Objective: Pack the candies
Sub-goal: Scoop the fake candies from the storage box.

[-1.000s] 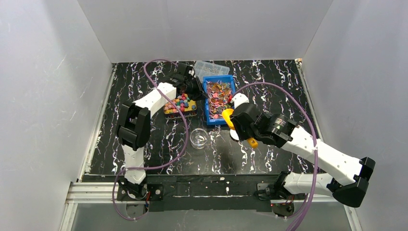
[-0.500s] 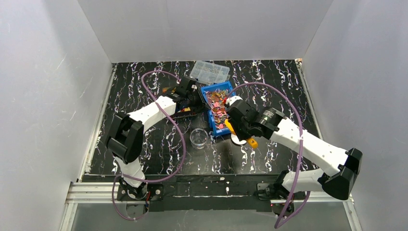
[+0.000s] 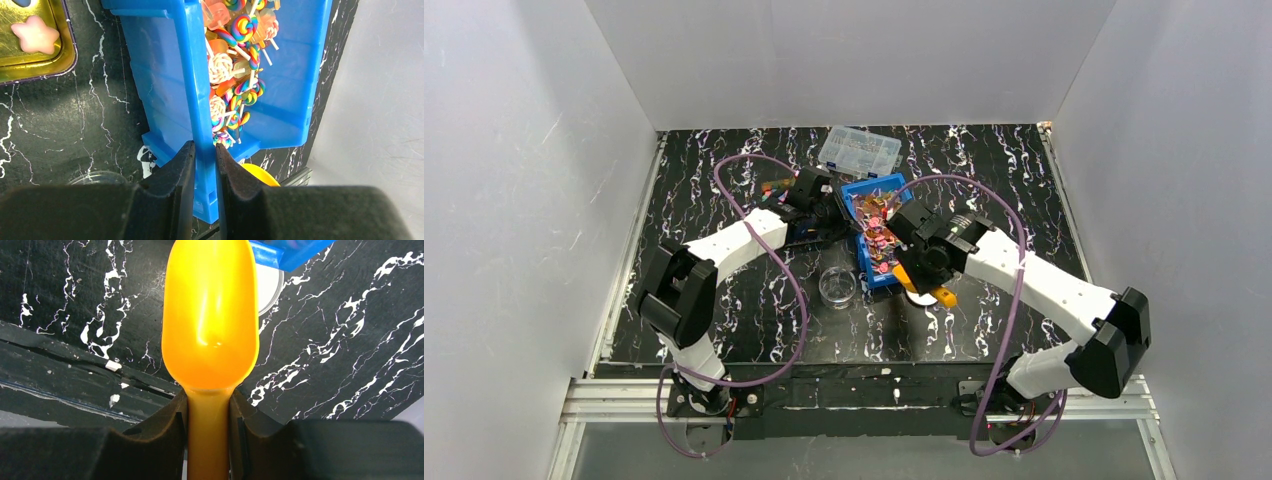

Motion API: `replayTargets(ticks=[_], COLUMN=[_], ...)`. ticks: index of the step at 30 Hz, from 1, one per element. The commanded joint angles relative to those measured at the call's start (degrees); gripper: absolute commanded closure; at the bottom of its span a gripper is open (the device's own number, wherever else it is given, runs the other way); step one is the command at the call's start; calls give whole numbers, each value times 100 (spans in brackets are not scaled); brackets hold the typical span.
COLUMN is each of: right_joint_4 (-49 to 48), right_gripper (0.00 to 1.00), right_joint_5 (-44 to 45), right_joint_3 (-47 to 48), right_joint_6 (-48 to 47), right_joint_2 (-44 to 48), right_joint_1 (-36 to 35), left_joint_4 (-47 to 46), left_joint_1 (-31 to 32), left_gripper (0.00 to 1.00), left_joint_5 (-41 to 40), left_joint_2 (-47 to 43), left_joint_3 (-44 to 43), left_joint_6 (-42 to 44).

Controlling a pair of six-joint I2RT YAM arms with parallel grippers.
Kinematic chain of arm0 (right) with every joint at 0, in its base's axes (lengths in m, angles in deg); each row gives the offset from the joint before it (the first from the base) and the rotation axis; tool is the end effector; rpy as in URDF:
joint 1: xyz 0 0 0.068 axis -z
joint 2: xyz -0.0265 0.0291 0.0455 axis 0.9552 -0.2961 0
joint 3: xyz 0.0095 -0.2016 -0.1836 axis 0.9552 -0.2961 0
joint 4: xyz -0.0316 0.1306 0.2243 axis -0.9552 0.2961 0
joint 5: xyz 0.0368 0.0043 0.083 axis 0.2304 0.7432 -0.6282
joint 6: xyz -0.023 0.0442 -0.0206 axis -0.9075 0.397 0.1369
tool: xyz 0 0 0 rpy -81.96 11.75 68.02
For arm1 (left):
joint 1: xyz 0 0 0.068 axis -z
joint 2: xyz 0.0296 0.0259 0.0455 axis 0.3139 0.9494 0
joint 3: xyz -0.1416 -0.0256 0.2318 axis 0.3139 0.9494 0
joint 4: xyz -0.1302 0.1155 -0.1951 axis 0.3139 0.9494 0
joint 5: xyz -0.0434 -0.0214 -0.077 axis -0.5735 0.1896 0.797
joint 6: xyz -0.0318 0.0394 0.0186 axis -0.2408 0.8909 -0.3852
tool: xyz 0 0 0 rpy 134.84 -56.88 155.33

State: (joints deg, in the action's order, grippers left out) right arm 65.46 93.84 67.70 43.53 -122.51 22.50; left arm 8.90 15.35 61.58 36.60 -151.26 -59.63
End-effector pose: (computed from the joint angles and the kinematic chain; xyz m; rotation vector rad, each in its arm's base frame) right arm 0.1697 0.1911 0.3057 -0.7385 2.6044 -0.0058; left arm 0.3188 -0.2205 0.2454 -0.3145 2.3971 -1.0041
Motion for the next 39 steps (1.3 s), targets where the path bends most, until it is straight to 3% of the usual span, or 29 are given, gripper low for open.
replayTargets(ticks=[1, 26, 32, 39], right_joint_4=[28, -314, -864, -2026], right_gripper=[99, 99, 99, 99], right_joint_5=[-233, -754, -662, -358], right_joint_3=[334, 1608, 1485, 420], right_joint_6=[-157, -731, -635, -570], right_joint_2=[-227, -2334, -2386, -1607], right_joint_1=[143, 818, 819, 822], left_joint_4=[100, 13, 60, 422], left_joint_1=[124, 133, 133, 133], left_gripper=[100, 100, 100, 100], left_joint_5=[163, 462, 564, 490], left_joint_2=[-363, -400, -402, -415], left_joint_3=[179, 367, 420, 262], left_joint_6=[56, 283, 365, 642])
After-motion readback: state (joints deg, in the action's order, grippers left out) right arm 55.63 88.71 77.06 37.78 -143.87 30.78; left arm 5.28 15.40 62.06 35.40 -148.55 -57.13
